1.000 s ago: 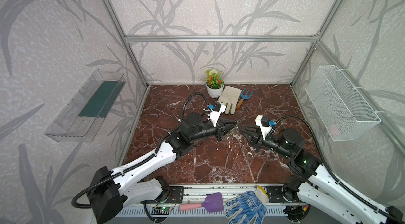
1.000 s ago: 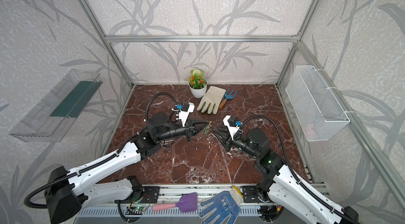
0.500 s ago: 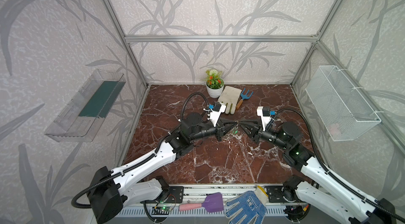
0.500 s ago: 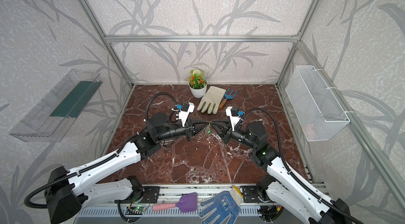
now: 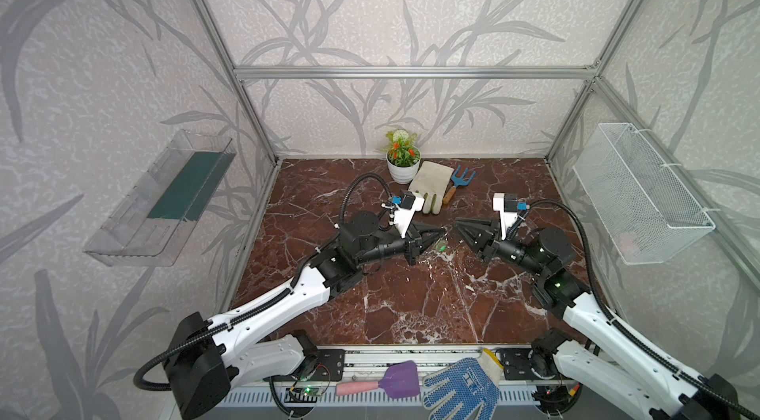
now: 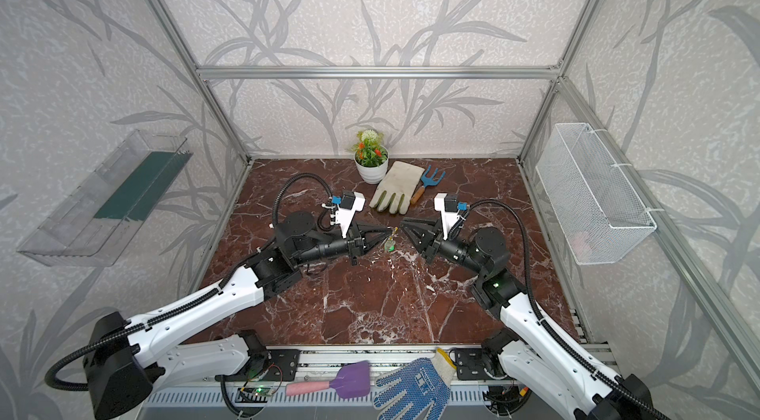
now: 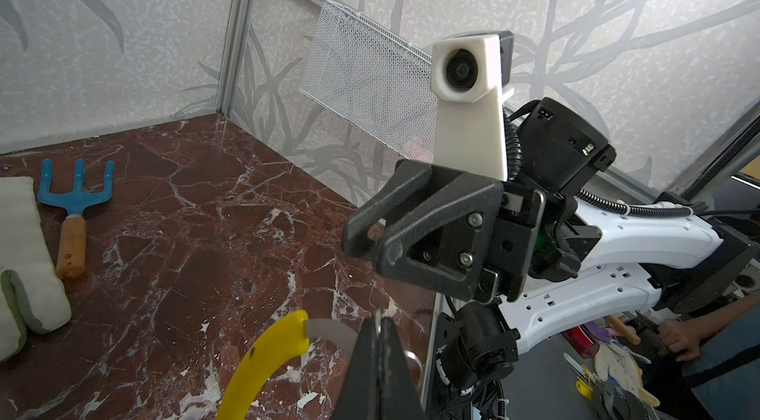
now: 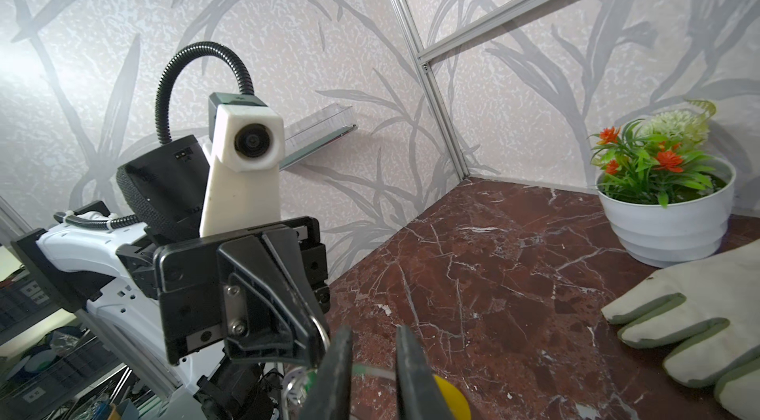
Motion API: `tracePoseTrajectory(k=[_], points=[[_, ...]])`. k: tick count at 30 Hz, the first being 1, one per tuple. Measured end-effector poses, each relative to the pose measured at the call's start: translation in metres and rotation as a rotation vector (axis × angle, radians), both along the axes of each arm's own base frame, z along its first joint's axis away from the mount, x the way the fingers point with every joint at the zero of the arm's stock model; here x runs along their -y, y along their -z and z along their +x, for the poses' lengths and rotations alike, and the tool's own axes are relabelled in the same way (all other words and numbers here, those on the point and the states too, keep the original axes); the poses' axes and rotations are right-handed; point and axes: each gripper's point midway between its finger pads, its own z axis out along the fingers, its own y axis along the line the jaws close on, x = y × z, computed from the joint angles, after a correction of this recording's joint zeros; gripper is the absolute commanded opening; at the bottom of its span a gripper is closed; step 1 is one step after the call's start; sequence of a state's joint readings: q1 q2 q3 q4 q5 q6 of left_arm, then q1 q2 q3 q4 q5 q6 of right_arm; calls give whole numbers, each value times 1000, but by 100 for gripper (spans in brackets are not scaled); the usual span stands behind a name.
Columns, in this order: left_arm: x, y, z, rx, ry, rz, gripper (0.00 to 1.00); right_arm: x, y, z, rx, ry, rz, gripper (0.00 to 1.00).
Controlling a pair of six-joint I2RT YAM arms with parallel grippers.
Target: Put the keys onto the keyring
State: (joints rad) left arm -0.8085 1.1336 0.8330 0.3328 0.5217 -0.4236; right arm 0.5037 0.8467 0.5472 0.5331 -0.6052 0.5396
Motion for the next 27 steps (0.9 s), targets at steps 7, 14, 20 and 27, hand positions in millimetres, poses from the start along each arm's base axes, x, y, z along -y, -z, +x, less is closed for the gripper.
tracePoseTrajectory(k=[7,14,20,27], points=[[0,-2,0,5,0,-8,0,-8,8,-2,-34,-62,-4,19],[0,-4,0,7,1,-16,0,-10,7,-5,-37,-89,0,18],[0,-4,1,7,-4,-16,0,-7,7,-7,-29,-71,8,18],[0,-4,1,7,-4,-15,0,-7,3,-8,-23,-77,21,18]])
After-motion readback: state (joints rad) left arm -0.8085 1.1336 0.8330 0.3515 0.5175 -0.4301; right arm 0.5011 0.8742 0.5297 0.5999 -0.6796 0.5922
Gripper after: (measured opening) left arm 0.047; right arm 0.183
